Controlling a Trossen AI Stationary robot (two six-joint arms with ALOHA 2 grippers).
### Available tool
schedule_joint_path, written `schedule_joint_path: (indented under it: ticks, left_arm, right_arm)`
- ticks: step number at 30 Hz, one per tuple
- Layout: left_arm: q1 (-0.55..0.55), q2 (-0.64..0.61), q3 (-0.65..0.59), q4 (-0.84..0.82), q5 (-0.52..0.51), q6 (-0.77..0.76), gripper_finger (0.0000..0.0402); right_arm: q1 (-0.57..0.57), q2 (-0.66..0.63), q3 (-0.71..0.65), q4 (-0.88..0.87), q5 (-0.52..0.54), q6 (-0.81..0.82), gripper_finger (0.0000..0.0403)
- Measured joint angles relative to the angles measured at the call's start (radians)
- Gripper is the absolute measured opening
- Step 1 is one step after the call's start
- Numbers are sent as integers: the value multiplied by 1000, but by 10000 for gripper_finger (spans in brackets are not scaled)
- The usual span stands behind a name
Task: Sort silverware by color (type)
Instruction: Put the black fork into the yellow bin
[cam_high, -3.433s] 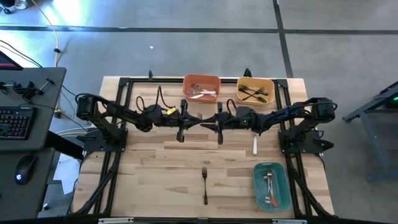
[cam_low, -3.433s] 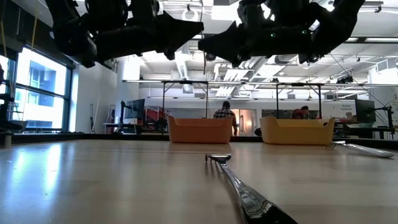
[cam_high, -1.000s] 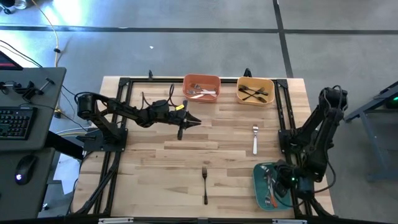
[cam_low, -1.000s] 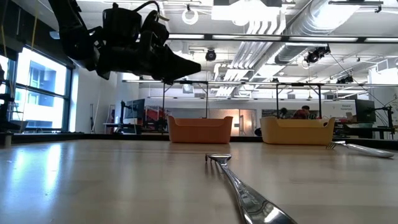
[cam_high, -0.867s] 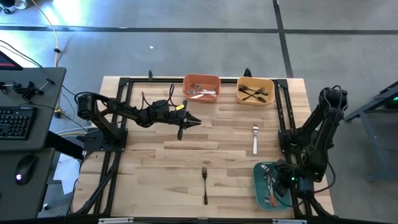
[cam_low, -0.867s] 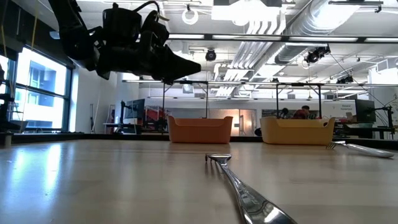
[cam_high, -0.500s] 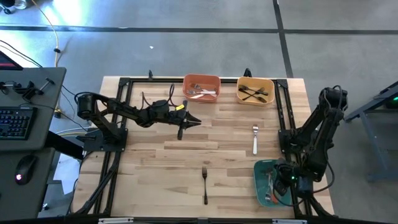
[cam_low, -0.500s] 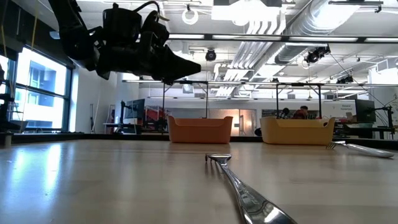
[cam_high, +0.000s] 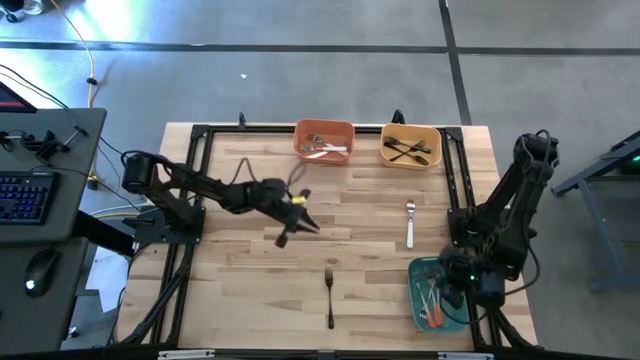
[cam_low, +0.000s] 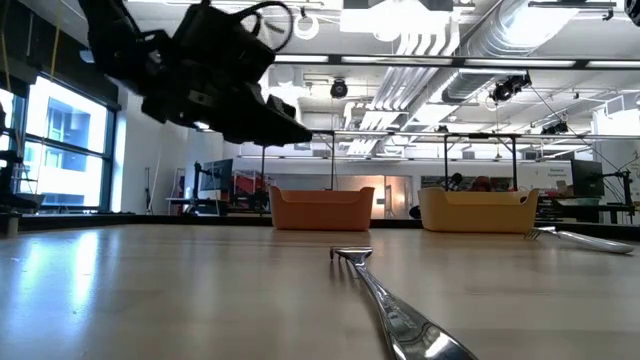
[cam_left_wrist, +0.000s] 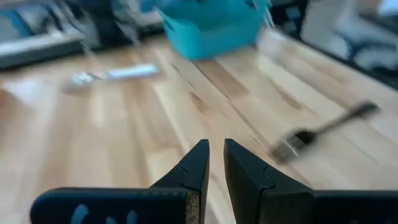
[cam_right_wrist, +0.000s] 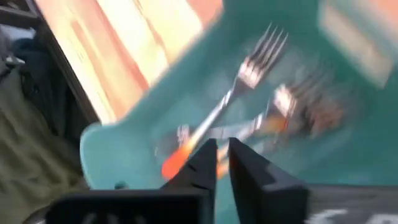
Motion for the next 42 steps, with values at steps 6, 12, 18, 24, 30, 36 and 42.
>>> schedule_joint_path:
  ticks: [6, 12, 18, 24, 30, 36, 42]
  left_arm:
    - [-134, 0, 167, -400, -126, 80, 39]
    - [-256, 0, 228, -509, -162, 127, 51]
    - [-342, 12, 232, -497, -205, 115, 91]
    - [-405, 138, 231, -369, -405, 205, 136]
    - [-424, 257, 231, -226, -464, 299, 162]
    - [-402, 296, 232, -175, -403, 278, 165]
    - [-380, 352, 263, -166, -365, 269, 164]
  right_arm:
    - [-108, -38, 0, 1, 107, -334, 10]
    - [-229, -40, 0, 11, 141, -611, 3]
    - [-321, -40, -1, 50, 141, -772, 1]
    - [-362, -40, -2, 109, 141, -880, 0]
    - [-376, -40, -2, 120, 141, -894, 0]
    - [-376, -40, -2, 120, 141, -912, 0]
    - [-376, -40, -2, 124, 141, -938, 0]
